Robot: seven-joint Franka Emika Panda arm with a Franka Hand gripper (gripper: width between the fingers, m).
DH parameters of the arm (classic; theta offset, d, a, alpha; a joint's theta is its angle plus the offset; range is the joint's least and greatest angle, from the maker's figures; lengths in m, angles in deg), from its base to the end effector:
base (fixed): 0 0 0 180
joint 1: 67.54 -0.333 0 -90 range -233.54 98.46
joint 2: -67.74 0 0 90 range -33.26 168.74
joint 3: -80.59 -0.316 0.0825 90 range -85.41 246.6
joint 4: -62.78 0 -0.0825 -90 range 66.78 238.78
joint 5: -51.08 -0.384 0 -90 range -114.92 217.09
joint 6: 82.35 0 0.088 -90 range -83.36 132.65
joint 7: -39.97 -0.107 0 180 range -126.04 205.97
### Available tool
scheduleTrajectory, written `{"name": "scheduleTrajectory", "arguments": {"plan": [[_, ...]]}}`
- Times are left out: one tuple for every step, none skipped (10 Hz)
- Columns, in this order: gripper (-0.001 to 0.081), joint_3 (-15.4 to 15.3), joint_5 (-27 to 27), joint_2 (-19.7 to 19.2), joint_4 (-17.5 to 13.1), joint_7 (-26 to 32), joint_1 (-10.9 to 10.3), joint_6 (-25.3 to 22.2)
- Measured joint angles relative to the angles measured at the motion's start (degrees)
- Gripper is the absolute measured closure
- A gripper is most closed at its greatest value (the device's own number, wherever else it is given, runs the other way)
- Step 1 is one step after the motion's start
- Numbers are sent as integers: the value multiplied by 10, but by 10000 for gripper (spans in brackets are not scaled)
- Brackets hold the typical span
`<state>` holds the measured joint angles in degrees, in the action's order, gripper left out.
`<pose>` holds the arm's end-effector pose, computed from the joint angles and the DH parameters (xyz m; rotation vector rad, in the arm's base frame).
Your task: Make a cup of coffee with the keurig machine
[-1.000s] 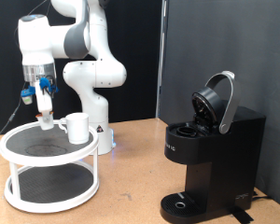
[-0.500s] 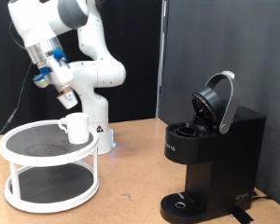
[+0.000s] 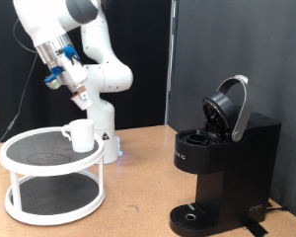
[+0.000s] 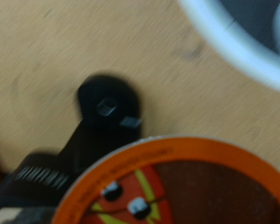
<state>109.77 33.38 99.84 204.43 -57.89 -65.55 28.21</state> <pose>0.3407 -0.1925 0.4694 -1.1001 2.4467 0.4992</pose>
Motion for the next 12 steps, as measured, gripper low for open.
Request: {"name": "scheduleTrajectory", "arguments": {"plan": [[405, 0, -39, -3, -11, -2, -15, -2], [405, 0, -71, -8, -22, -11, -28, -2], [405, -3, -94, -14, -32, -25, -38, -1], [405, -11, -108, -22, -42, -47, -45, 3], [405, -25, -111, -31, -51, -72, -48, 12], [405, -44, -102, -39, -57, -105, -47, 38], [405, -68, -87, -50, -59, -141, -42, 66], [405, -62, -95, -49, -59, -127, -43, 58], [405, -52, -103, -49, -60, -104, -44, 30], [405, -43, -125, -50, -61, -91, -47, 6], [405, -41, -149, -53, -67, -91, -53, -4], [405, -45, -169, -61, -78, -102, -62, -8]]}}
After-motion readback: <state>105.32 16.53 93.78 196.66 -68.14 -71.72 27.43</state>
